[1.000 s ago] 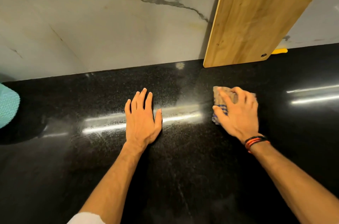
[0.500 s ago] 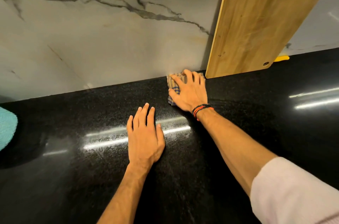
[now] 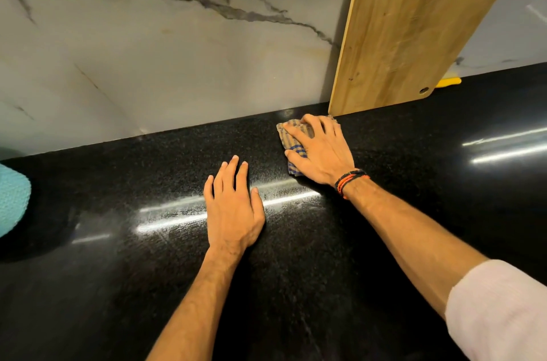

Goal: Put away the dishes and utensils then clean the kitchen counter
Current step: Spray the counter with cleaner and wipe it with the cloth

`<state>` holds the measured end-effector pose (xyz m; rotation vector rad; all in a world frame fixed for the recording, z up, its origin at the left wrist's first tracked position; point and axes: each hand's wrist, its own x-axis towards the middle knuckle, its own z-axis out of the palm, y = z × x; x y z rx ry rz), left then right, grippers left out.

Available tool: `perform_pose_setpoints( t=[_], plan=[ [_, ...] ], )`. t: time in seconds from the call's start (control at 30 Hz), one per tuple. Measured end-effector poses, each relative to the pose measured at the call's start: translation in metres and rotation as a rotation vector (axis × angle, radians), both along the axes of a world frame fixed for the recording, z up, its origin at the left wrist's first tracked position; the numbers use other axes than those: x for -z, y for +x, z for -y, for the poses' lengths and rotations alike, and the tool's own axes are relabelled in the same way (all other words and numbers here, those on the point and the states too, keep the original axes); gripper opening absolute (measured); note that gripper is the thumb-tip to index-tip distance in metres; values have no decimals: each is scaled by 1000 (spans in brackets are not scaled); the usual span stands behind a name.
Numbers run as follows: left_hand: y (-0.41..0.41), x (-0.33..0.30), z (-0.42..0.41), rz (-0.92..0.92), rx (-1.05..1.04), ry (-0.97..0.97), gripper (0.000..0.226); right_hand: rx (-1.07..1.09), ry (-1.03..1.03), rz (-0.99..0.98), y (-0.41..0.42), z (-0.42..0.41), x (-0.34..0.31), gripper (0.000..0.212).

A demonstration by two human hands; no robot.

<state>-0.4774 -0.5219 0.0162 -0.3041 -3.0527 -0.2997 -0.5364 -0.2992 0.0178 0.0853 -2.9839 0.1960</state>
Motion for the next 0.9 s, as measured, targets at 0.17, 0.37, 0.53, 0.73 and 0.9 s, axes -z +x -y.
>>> perform_pose_setpoints(
  t=[0.17,0.37,0.53,0.73,0.9],
  plan=[
    [1,-2,-1,-7,1,0,60,39,6,6,29,4,-1,60],
    [1,0,0,-1,10,-9,61,66,13,-31,57,8,2,60],
    [4,4,1,-23,25,0,62,104,-2,-4,25,1,0,60],
    [4,8,0,-35,21,13,60,90,11,14,45,1,1,58],
    [24,3,-7,20,-43,31,53,58,3,41,126,0,-2,59]
  ],
)
